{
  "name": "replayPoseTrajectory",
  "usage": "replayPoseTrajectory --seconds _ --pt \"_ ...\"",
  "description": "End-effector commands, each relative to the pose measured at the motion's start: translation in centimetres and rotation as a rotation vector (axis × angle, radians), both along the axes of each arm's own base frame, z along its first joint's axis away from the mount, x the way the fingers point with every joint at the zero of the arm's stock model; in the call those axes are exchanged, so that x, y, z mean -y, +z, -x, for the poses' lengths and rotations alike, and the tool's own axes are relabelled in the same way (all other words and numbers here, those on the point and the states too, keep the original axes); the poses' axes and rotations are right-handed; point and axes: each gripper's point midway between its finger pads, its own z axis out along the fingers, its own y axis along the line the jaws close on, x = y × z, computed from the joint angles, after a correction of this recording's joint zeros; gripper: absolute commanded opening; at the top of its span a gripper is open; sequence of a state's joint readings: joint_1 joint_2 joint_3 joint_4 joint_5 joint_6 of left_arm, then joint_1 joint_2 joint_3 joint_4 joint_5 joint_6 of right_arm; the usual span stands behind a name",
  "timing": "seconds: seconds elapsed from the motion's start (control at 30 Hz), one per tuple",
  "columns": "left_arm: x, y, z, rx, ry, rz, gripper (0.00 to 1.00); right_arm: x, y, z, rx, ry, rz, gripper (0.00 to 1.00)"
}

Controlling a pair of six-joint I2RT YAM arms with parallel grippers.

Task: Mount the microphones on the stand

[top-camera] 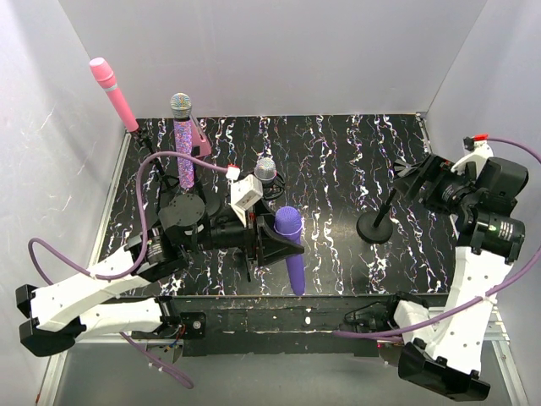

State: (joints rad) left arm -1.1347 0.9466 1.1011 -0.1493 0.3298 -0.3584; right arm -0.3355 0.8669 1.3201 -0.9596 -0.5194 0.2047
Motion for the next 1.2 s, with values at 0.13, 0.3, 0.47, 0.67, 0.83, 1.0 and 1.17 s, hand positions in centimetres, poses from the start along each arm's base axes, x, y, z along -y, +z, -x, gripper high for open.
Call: replayPoseTrajectory --seconds 0.13,0.3,0.47,0.67,0.83,1.0,1.17 --pt "-1.7 1.1 0.6 0.031 0.012 0.046 0.00 2.9 2.9 -3.9 0.032 -0.273 -0.157 0.88" --pt "-2.0 0.9 0.5 0.022 0.024 0.050 0.00 3.4 4.0 -6.0 0.071 -0.307 -0.226 0.85" --pt "-2.0 0.8 0.5 0.014 0.027 0.051 0.00 3.1 2.9 -7.6 0.012 -0.283 -0.292 0.77" --pt "-2.0 0.7 0.4 0.007 0.032 0.051 0.00 3.1 2.3 -8.4 -0.005 -0.274 -0.311 0.69" --pt "-2.1 0.8 0.4 0.006 0.038 0.053 0.00 3.7 1.7 -9.3 -0.020 -0.287 -0.294 0.64" --pt "-2.2 0.8 0.4 0.006 0.043 0.054 0.00 4.4 1.1 -10.5 -0.037 -0.285 -0.258 0.52" --pt "-2.3 0.8 0.4 0.003 0.044 0.055 0.00 5.1 0.7 -11.6 -0.053 -0.290 -0.164 0.52"
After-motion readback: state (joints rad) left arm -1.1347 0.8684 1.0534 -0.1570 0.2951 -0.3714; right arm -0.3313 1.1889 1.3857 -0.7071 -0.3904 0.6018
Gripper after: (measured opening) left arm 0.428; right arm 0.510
